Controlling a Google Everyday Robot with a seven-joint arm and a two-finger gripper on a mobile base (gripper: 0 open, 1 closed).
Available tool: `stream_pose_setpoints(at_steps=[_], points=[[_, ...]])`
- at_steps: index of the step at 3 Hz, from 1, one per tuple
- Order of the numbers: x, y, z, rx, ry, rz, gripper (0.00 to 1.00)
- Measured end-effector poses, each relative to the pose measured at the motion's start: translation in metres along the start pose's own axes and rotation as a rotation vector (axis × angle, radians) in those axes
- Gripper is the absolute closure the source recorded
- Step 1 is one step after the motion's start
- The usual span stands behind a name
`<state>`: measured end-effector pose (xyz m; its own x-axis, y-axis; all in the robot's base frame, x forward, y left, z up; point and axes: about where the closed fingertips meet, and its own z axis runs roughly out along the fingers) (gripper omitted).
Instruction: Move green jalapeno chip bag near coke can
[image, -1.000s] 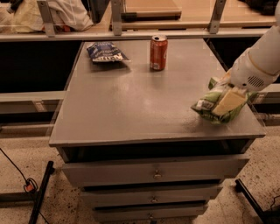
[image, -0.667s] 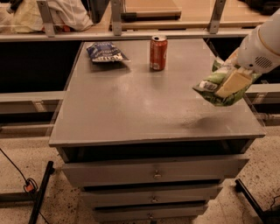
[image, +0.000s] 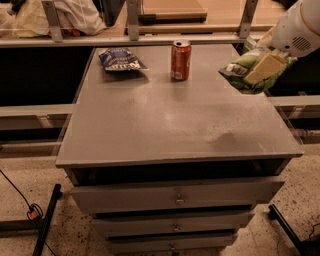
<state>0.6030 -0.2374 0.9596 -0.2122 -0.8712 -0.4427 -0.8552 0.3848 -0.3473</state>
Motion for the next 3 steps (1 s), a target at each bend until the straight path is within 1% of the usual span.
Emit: stream_pose_setpoints(at_steps=[1, 2, 3], points=[[-0.022, -0.014, 0.017, 0.026, -0.098, -0.006, 1.0], [-0.04, -0.024, 0.044, 0.048, -0.165, 0.007, 1.0], [-0.052, -0.029, 0.068, 0.068, -0.172, 0.005, 1.0]])
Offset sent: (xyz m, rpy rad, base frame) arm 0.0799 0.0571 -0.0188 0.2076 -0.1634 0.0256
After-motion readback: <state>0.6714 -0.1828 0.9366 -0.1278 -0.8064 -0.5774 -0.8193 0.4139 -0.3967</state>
